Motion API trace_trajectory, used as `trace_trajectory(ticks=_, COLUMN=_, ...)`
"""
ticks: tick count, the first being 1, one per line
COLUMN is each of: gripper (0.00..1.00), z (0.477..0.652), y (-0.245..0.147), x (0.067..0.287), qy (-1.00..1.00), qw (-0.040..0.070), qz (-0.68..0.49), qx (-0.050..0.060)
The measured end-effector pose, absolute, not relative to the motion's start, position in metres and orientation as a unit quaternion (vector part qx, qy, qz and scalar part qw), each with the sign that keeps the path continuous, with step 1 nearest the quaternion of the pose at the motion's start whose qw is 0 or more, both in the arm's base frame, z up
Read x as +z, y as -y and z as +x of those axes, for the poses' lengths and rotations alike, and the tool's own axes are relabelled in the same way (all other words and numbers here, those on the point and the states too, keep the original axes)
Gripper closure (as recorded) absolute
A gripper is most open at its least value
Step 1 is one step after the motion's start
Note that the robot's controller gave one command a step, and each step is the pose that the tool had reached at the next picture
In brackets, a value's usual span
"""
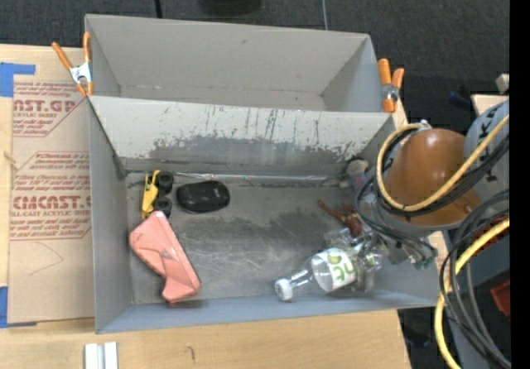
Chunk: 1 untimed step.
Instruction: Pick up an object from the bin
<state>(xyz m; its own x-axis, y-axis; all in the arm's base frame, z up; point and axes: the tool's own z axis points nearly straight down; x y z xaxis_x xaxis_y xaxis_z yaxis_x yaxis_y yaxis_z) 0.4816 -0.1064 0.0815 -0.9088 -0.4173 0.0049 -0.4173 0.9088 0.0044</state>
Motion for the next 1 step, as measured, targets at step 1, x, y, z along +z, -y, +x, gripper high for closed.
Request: trace_trajectory(ticks=1, gripper=1.00, z=0.4808, y=0.1058, x=0.1042, qy=0.977, qw=0.004, qz=0.214, qx=-0.002)
